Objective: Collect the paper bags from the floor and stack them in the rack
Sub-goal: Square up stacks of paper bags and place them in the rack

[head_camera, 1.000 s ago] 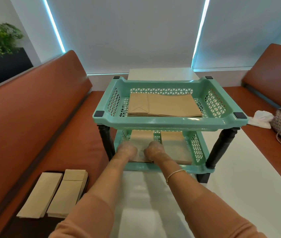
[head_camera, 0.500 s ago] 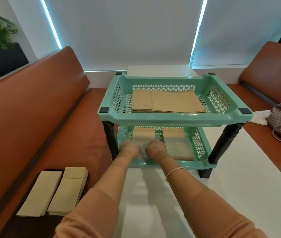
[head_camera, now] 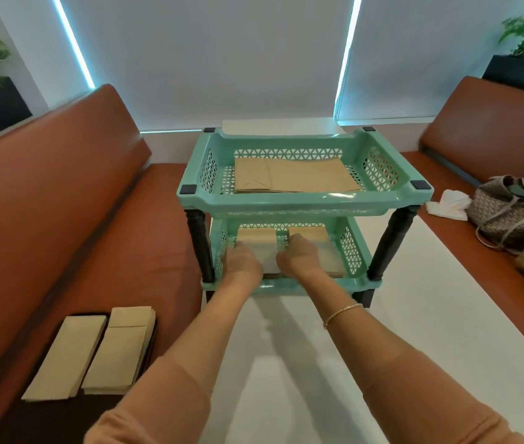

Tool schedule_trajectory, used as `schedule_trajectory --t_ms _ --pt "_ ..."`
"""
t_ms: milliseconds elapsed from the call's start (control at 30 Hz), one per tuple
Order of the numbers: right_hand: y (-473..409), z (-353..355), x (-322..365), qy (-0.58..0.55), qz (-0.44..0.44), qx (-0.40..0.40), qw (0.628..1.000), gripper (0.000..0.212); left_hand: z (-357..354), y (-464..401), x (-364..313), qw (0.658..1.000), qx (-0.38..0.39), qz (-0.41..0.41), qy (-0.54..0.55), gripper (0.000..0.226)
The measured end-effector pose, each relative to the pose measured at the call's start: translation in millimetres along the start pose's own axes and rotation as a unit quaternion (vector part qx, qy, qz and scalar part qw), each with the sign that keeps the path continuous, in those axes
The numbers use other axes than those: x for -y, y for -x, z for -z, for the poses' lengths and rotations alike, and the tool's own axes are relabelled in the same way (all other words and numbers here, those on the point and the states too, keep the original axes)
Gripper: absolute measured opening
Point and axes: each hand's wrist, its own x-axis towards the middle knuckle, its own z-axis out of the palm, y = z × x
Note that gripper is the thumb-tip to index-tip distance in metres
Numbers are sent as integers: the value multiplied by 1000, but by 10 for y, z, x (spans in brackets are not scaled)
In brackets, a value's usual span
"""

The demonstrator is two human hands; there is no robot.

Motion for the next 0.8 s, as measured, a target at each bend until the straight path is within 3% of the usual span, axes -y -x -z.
schedule_trajectory --t_ms 133,300,433,633,733,800 --pt "219 89 -159 -42 32 13 999 48 -20 383 122 994 -21 -25 107 46" --pt "736 -85 -240 -25 173 28 984 47 -43 940 528 969 -135 -31 203 34" --pt "1126 -490 -160 -24 251 119 960 35 -64 1296 1081 950 -167 69 255 30" --pt "1295 -1276 206 46 295 237 925 28 -101 1361 2269 915 -117 292 253 30" --pt "1143 -1765 391 78 266 265 924 36 -135 1198 2784 900 -85 344 254 20" --pt "1009 -2087 534 105 238 278 925 42 -193 986 3110 887 -68 375 261 32"
